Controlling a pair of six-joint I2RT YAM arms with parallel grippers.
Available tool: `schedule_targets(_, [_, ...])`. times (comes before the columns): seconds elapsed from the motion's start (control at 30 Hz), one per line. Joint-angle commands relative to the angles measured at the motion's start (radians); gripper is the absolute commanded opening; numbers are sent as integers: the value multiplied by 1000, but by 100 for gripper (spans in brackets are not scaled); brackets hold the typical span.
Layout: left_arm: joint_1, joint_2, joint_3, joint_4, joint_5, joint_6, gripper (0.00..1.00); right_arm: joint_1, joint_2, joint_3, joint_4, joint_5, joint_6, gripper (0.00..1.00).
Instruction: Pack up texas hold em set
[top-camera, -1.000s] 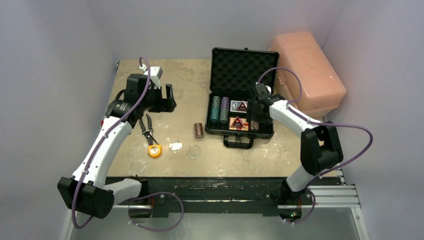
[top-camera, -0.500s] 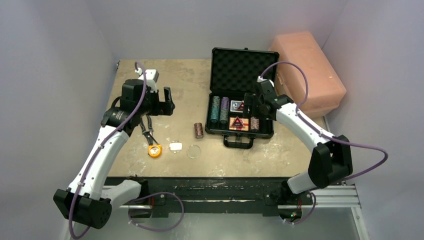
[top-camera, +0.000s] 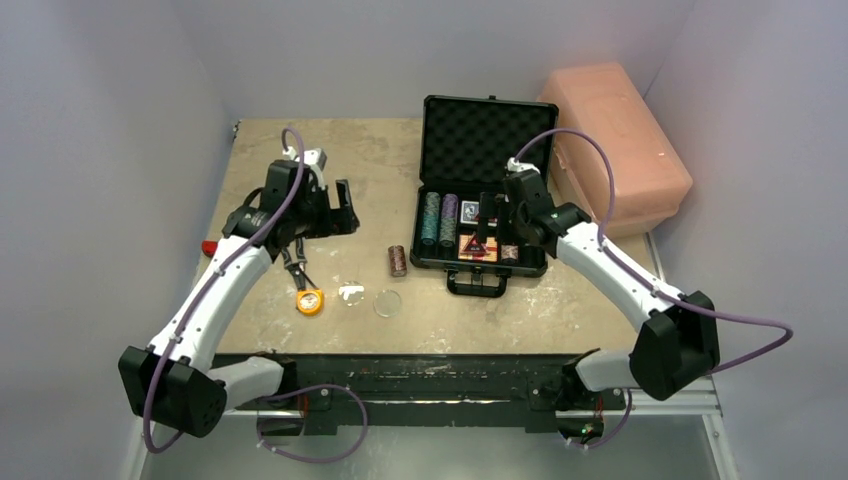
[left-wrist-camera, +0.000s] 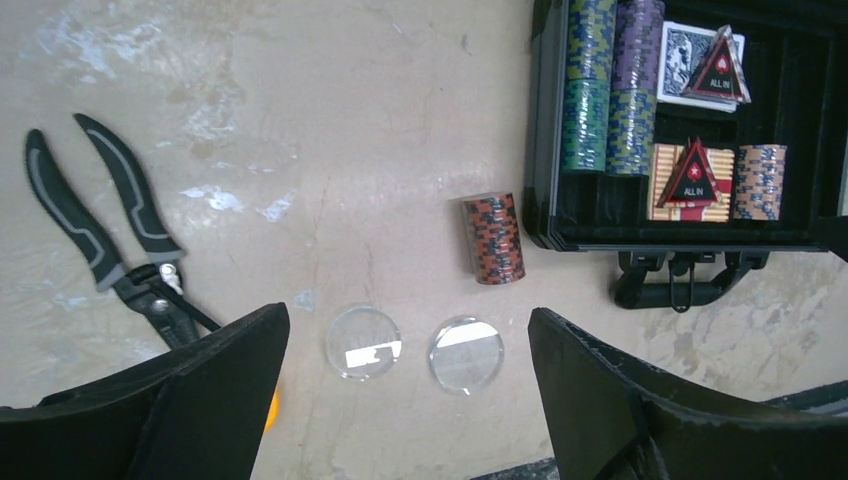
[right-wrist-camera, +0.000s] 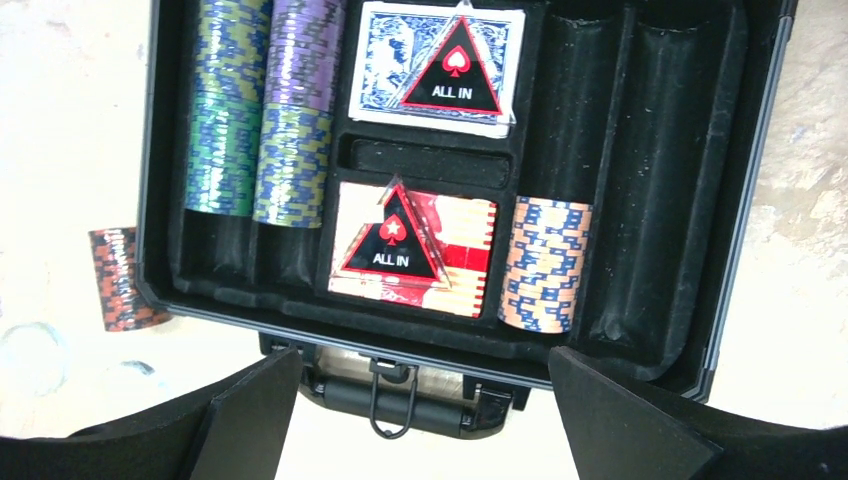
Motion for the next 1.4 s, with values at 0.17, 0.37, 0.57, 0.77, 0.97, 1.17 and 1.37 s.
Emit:
schedule_targets(0.17, [-160,92,-74,102,-27,-175,81,21,-78,-45,73,-55,47,98])
schedule_targets(0.37, [-190,194,-70,174,-30,-186,72,21,-141,-102,81,-68,60,98])
schedule_targets(0.57, [-199,291,-84,241,-3,-184,68,23,-180,-136,75,-72,68,98])
schedule_targets(0.77, [-217,378,-80,298,21,-182,65,23,-193,-150,80,-81,63,99])
schedule_targets(0.97, [-234,447,-58,315,16,-196,65,23,-188,-156,86,-88,59,99])
schedule_targets(1.17, [-245,491,-48,326,-5,-209,63,24,-188,-157,86,-86,57,99])
schedule_targets(1.37, [-247,520,-45,343,-14,-219,63,24,-184,-163,93,-91,57,99])
